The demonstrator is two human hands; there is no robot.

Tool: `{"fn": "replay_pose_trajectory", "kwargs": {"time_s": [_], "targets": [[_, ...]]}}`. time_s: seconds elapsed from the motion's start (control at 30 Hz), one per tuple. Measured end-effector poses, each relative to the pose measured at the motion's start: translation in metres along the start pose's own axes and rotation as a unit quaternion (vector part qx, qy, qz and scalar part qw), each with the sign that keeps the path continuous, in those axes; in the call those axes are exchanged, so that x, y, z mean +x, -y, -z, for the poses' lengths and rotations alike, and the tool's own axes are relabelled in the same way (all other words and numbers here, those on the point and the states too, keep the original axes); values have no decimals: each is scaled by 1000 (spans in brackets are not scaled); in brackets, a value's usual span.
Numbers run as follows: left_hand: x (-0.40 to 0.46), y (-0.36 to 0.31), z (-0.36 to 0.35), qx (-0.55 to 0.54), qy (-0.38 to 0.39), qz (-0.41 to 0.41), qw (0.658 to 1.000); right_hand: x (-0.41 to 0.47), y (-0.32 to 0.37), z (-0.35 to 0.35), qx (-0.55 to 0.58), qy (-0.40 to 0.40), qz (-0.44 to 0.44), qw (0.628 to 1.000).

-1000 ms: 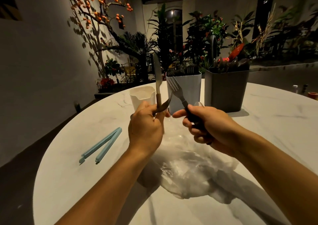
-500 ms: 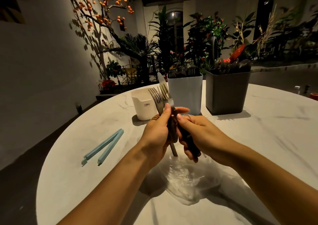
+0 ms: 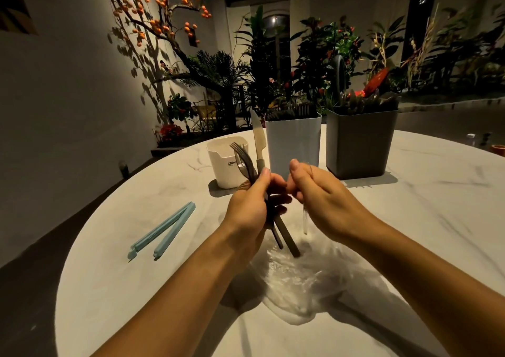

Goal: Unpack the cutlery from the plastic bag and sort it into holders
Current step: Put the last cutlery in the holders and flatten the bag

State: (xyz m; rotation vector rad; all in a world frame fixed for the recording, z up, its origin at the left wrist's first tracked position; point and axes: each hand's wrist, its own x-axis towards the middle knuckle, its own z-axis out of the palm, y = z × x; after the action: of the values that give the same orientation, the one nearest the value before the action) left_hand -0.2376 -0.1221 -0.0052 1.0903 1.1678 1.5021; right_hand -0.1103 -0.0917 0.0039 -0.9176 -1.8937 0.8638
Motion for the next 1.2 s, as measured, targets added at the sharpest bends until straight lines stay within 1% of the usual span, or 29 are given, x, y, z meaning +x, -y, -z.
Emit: {"fn": "replay_pose_trajectory", "kwargs": {"time_s": [0.07,0.13,0.2,0.23,0.3,0.4,0.53,0.63,0.7,0.8,0.87,0.93,1.1,1.17,1.2], "targets": [[-3,-1,-2,14,29,0,999,2,2,1,1,-27,5,1000],[-5,-1,-4,31,64,-3,997,3,1,2,31,-37,-10,999],[-8,-2,-7,28,103,11,994,4,-1,1,102,-11,-48,994],[-9,-3,-8,23,118,25,992,4,-2,0,116,4,-58,992],[-10,-3,-8,16,139,56,989,2,-1,-1,87,14,-52,995],[-8,-4,-2,0,160,78,984,2,5,-1,78,12,-45,996],[-5,-9,2,-10,173,84,981,7,9,8,195,-32,-84,977],[-8,-10,-1,-12,187,82,979,9,10,18,246,-52,-92,963],[-9,-11,-4,-7,196,80,977,11,12,23,254,-59,-100,960],[-7,-14,-6,29,183,68,980,15,13,26,247,-64,-114,960],[-6,-13,-9,48,151,53,986,16,14,27,239,-78,-122,960],[-6,-12,-12,70,113,22,991,16,15,30,221,-92,-120,963],[-1,-16,-23,163,50,-50,984,19,26,42,167,-109,-57,978],[5,-20,-27,180,34,-78,980,22,32,47,141,-103,-31,984],[8,-24,-31,179,34,-79,980,22,34,51,130,-99,-22,986]]}}
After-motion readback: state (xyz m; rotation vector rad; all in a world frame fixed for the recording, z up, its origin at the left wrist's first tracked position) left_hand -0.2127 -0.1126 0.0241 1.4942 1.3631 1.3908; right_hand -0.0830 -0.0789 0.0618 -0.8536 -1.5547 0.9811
